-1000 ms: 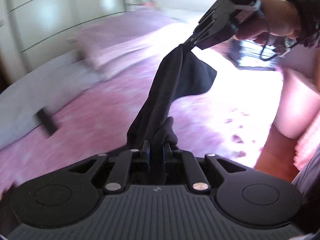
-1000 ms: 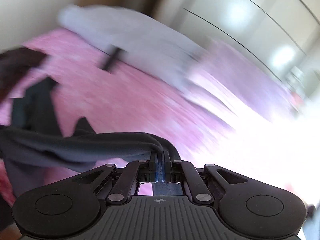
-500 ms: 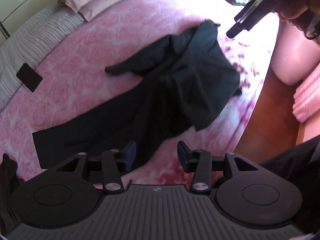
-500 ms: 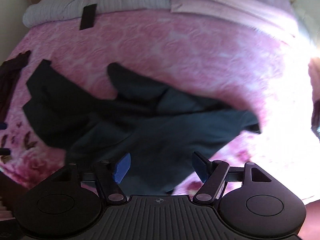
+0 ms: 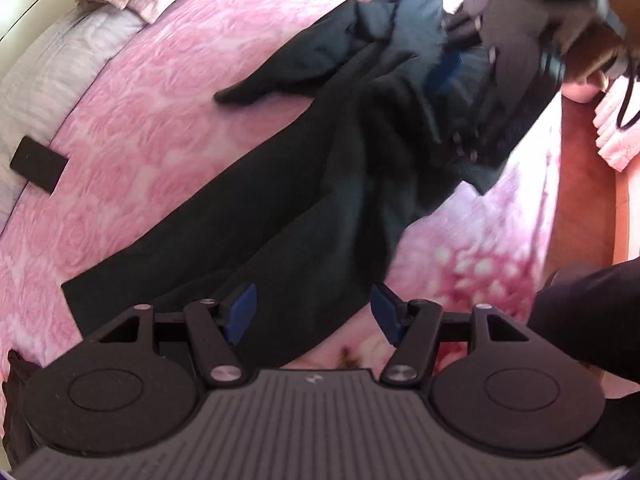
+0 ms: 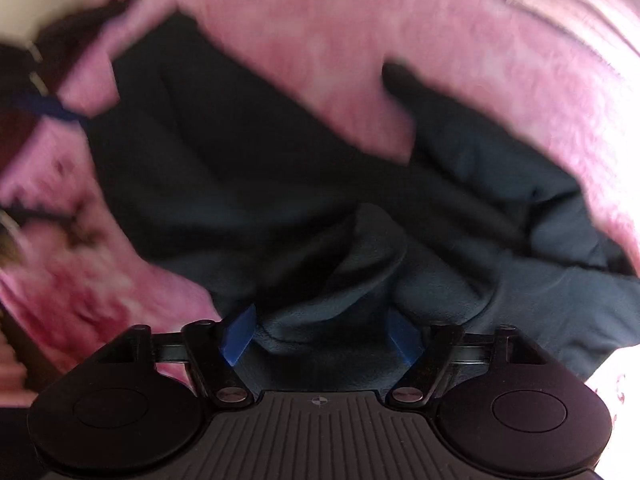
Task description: Fold clothes
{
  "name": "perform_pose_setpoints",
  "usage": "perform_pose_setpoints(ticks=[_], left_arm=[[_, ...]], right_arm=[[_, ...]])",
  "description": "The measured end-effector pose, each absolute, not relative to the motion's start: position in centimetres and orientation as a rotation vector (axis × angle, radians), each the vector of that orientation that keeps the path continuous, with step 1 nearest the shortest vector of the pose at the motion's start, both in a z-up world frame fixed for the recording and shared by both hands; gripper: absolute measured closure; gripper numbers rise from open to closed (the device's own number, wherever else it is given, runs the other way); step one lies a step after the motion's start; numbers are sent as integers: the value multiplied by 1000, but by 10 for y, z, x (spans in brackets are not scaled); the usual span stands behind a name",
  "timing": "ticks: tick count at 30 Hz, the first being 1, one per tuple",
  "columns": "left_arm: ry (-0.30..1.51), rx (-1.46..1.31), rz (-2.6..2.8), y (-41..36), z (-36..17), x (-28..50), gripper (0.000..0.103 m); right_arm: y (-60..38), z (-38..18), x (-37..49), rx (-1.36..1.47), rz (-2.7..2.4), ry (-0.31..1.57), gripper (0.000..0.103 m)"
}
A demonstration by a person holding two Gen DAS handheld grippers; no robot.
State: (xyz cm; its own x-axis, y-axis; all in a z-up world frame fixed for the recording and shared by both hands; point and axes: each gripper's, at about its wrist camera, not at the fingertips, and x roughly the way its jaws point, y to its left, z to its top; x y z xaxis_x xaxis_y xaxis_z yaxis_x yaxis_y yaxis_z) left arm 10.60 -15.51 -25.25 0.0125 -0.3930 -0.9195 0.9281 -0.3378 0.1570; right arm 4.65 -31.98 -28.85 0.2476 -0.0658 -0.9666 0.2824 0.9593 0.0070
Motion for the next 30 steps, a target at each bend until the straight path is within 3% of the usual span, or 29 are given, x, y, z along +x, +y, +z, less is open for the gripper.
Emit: perform_pose_setpoints(ticks=[1,10,16,23,30], left_arm=[[650,1190,-1558,-155,-251,110,44],[657,1082,-1611,-194,-229,110,41],[568,1042,-1697,-253,-209,71,39],[536,976,-1605,-323,-187,42,39],[603,904,-1426,-349,-174,34,36]], right_arm=[[-321,-296,49,187,-242,1327,101],[-434,-136,-56,215,-698,1049,101],[-502,-67,-94,213,-826,874,101],[-580,-24,-45,102,-636,708,101],[-649,22,67,33,-387,493,101]])
